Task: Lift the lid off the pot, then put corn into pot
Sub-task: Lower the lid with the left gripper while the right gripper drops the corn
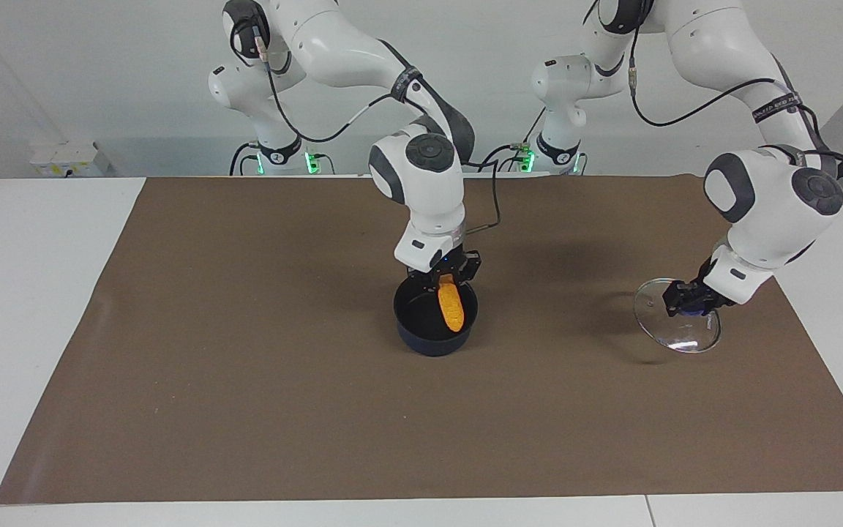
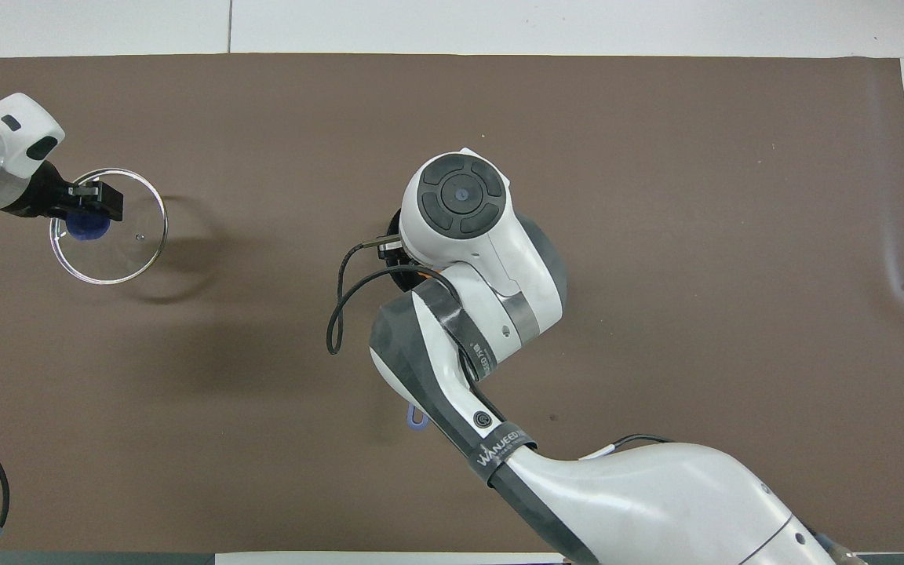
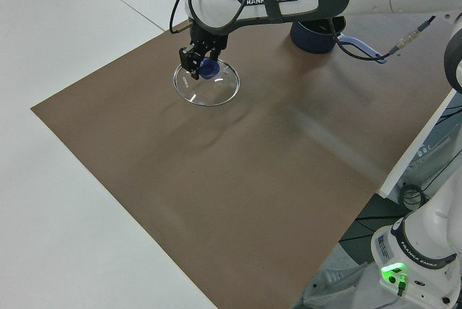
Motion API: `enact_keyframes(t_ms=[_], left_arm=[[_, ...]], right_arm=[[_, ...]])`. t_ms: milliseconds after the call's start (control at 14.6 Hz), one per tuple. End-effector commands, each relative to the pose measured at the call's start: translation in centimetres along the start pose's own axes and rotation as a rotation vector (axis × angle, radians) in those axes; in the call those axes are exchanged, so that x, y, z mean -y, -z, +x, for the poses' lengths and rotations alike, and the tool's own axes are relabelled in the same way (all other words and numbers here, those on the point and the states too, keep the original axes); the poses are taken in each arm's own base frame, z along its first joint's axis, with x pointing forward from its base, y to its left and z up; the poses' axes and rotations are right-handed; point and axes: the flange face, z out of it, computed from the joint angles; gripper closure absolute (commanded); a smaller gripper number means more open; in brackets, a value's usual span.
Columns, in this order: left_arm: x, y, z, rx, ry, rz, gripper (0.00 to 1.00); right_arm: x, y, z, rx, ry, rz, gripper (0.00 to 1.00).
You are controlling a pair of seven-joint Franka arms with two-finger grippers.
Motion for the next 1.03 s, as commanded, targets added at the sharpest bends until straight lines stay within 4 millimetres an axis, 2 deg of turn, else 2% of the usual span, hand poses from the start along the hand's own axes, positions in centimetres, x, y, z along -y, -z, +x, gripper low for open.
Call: enact_keyframes(t_ms=[0,206,275,344,412,550,687,756,824,893,962], left_arm=[[0.8,-1.2,-2.5,0.003,0.021,-0.009,0.71],[1.0,-3.6,-3.8,0.014,0.040,-0.010,0.71],[1.2,-3.9,-4.0,0.018,0.044,-0.010,0.71],[1.2,-4.4,-4.2,0.029,0.043,-0.012,0.71],[1.2,-5.1,-4.6,0.036,0.043,-0.012,0.71],[1.4,-5.7,-4.8,0.023,0.048,-0.011,0.70],[1.4,-5.7,-4.9,0.023,0.047,-0.011,0.65],[1.5,-5.8,-4.9,0.024,0.047,-0.011,0.46],[1.4,-5.8,-4.9,0.027,0.041,-0.011,0.11],[1.4,-5.7,-4.9,0.029,0.039,-0.012,0.00],[1.4,-5.5,-4.8,0.029,0.037,-0.012,0.00]], right_arm=[[-0.9,-1.0,-0.1,-0.016,0.066,0.021,1.00],[-1.4,-2.6,-1.0,-0.021,0.066,0.066,1.00],[-1.5,-2.7,-1.1,-0.021,0.063,0.067,0.77],[-1.3,-2.7,-1.2,-0.025,0.064,0.072,0.23],[-0.9,-2.6,-1.4,-0.022,0.076,0.071,0.00],[-0.4,-1.8,-1.4,-0.013,0.081,0.070,0.00],[0.1,0.2,-0.9,0.016,0.088,0.055,0.00],[-0.6,1.4,-0.2,0.015,0.077,0.052,0.00],[-1.4,3.2,0.2,0.007,0.071,0.047,0.00],[-3.4,5.1,0.6,0.009,0.056,0.021,0.00],[-5.9,6.9,1.0,0.016,0.039,-0.019,0.00]])
